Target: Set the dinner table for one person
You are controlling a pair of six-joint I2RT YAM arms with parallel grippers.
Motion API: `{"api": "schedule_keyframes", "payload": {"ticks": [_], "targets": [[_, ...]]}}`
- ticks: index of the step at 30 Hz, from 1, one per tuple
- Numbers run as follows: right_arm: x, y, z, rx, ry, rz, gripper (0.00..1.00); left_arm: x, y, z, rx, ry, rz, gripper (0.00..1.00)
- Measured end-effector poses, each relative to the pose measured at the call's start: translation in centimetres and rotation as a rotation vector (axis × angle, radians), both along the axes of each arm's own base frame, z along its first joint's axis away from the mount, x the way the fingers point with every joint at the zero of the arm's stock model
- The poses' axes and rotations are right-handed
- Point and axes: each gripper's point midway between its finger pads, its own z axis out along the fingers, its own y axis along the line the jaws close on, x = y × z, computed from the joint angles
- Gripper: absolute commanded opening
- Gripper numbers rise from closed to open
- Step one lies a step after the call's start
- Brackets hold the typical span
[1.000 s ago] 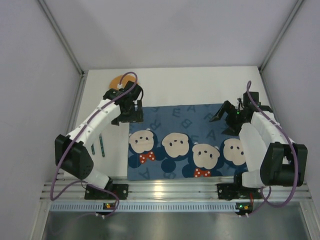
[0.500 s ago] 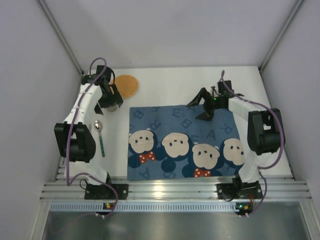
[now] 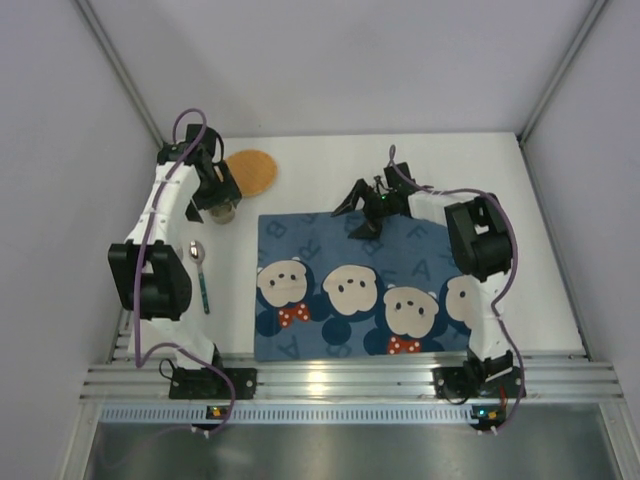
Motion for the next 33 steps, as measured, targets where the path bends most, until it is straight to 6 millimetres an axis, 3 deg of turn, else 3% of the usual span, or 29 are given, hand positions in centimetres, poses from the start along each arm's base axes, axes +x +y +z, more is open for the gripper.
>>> {"api": "schedule_keyframes", "payload": {"ticks": [12, 19, 24, 28, 30, 33], "targets": [[6.5, 2.8, 0.4, 0.044, -0.070, -0.030, 0.91, 2.4, 1.0, -0.9, 0.000, 0.004, -0.015, 0.91], [6.7, 2.8, 0.5, 0.049, -0.054, -0.048, 0.91, 3.0, 2.9, -1.8, 0.001, 0.009, 0.020, 0.91], [5.8, 2.5, 1.1, 0.053, -0.033, -0.063, 0.92, 3.7, 3.3, -2.1, 0.003, -0.009, 0.034, 0.82], [4.7, 1.4, 4.1, 0.068, -0.052, -0.071, 0.93, 4.3, 3.7, -2.8, 0.012, -0.016, 0.042, 0.79], [4.1, 0.5, 7.0, 0.088, -0.090, -0.077, 0.93, 4.5, 4.1, -3.6, 0.021, -0.007, 0.049, 0.78], [3.8, -2.8, 11.6, 0.111, -0.168, -0.112, 0.93, 4.6, 4.5, -5.4, 0.026, 0.017, 0.057, 0.77]]}}
